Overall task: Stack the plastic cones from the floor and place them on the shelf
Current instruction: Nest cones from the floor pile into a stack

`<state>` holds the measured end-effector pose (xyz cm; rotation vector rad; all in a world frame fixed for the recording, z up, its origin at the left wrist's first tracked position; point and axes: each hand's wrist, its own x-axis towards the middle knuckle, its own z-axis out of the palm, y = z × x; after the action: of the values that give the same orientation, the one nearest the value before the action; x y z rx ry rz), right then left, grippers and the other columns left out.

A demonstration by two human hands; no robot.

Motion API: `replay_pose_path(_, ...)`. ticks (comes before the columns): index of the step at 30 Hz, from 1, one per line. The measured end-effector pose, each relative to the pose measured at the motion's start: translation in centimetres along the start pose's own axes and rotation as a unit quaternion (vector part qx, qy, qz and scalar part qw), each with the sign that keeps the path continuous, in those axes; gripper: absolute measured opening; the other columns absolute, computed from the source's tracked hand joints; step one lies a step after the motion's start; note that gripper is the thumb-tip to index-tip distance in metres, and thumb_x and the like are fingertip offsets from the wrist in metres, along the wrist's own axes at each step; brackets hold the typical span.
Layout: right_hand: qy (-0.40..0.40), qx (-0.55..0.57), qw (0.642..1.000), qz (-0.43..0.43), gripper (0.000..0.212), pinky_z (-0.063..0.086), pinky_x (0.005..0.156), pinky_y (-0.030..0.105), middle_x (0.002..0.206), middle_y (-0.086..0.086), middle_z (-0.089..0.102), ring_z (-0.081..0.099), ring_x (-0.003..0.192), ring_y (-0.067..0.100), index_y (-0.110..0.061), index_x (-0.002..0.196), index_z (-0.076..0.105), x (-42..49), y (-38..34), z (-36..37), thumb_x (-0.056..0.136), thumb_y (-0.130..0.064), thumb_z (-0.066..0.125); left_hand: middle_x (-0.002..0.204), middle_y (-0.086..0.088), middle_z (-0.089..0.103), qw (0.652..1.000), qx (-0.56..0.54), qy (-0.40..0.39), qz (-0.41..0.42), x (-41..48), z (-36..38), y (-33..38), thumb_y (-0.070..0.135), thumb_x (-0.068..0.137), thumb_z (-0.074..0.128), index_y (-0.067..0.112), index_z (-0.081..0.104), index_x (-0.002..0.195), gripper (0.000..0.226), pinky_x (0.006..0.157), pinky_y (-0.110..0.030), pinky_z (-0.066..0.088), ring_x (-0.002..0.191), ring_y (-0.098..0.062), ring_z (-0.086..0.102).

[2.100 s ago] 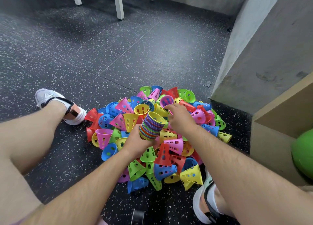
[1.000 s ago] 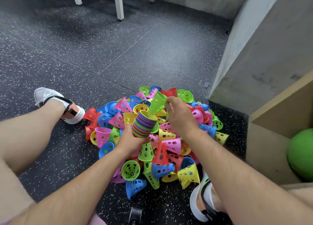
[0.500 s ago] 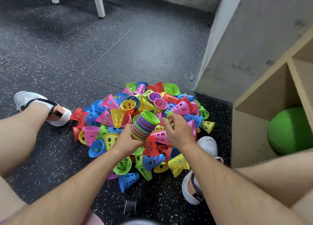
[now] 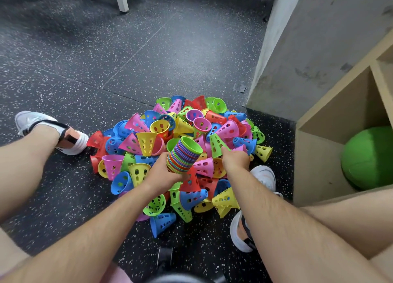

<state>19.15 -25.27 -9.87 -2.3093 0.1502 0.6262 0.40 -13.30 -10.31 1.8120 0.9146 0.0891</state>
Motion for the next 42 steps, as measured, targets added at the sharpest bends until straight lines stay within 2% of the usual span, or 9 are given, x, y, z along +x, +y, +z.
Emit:
replay_pose_path(8,0.005,0.016,0.996,-0.091,0.029,0.027,0.05,0.023,0.076,-0.003,0.057,0.051,0.066,0.013,-0.01,0.091,0.062,-0.9,-0.1,0.6,0.104,-0.032,0.049,0.102,-0.002,0.066,1.0,-0.018,0.006,-0.019,0.0,-0.5,-0.9,0.017,0.072,0.094,0.021,0.049,0.124,0.069,0.074,-0.028,0.054,0.092,-0.016,0.068)
replay_pose_path(13,0.026,0.012,0.979,-0.201,0.024,0.033,0.055,0.026,0.085,-0.004,0.063,0.057,0.078,0.017,-0.02,0.091,0.062,-1.7,-1.0,0.3,0.104,-0.033,0.047,0.096,-0.002,0.066,0.999,-0.021,0.017,-0.022,-0.1,-1.3,-1.5,0.017,0.071,0.094,0.02,0.049,0.124,0.069,0.063,-0.022,0.049,0.077,-0.01,0.065)
replay_pose_path(18,0.007,0.059,0.924,-0.378,0.018,0.043,0.076,0.029,0.1,0.0,0.061,0.055,0.09,0.015,-0.015,0.108,0.069,-2.5,-2.8,1.3,0.102,-0.023,0.055,0.095,-0.01,0.069,0.999,-0.022,0.036,-0.032,-0.7,-2.7,-2.1,0.022,0.066,0.093,0.023,0.05,0.121,0.071,0.068,-0.045,0.061,0.074,-0.021,0.07)
replay_pose_path(21,-0.007,0.04,0.883,-0.468,0.017,0.047,0.08,0.028,0.101,0.004,0.061,0.057,0.09,0.018,-0.013,0.11,0.07,-3.2,-3.1,1.9,0.101,-0.02,0.058,0.096,-0.012,0.068,0.999,-0.021,0.042,-0.026,-0.9,-3.1,-1.8,0.014,0.072,0.091,0.019,0.049,0.12,0.065,0.062,-0.033,0.059,0.07,-0.017,0.068)
replay_pose_path(24,-0.077,-0.02,0.838,-0.54,0.019,0.041,0.085,0.007,0.106,0.006,0.061,0.054,0.092,0.008,-0.007,0.113,0.069,-4.2,-2.9,2.3,0.1,-0.014,0.058,0.095,-0.011,0.067,0.999,-0.018,0.047,-0.016,-1.0,-3.4,-1.3,0.008,0.076,0.088,0.02,0.048,0.116,0.058,0.057,-0.022,0.056,0.071,-0.015,0.066)
replay_pose_path(28,-0.185,-0.106,0.801,-0.56,0.025,0.048,0.095,0.029,0.116,0.0,0.063,0.059,0.108,0.017,-0.014,0.124,0.063,-5.5,-2.0,2.6,0.103,-0.019,0.051,0.085,-0.007,0.065,0.998,-0.007,0.056,-0.006,-1.5,-3.8,-1.8,0.004,0.075,0.086,0.028,0.049,0.097,0.05,0.056,-0.026,0.055,0.063,-0.012,0.065)
replay_pose_path(33,-0.165,-0.15,0.824,-0.52,0.024,0.051,0.088,0.037,0.109,-0.004,0.065,0.06,0.101,0.018,-0.019,0.125,0.056,-5.5,-0.9,2.1,0.102,-0.023,0.048,0.099,-0.009,0.069,0.999,0.009,0.04,-0.019,-2.2,-4.1,-3.6,0.016,0.068,0.093,0.023,0.051,0.117,0.065,0.063,-0.028,0.059,0.077,-0.017,0.073)
replay_pose_path(39,-0.155,-0.28,0.673,-0.666,0.019,0.047,0.072,0.033,0.092,0.001,0.057,0.054,0.088,0.024,-0.014,0.092,0.065,-4.2,3.3,1.2,0.082,-0.029,0.073,0.104,-0.003,0.066,0.999,0.01,0.028,-0.02,-3.2,-3.8,-4.5,0.018,0.067,0.095,0.02,0.051,0.121,0.07,0.078,-0.035,0.061,0.088,-0.016,0.071)
replay_pose_path(42,-0.187,-0.403,0.643,-0.624,0.034,0.047,0.08,0.041,0.103,0.003,0.053,0.048,0.096,0.024,-0.015,0.101,0.06,-4.5,4.2,1.6,0.081,-0.039,0.073,0.103,-0.002,0.066,0.999,0.011,0.035,-0.027,-3.6,-3.9,-4.7,0.019,0.068,0.095,0.021,0.051,0.12,0.069,0.075,-0.029,0.057,0.09,-0.015,0.07)
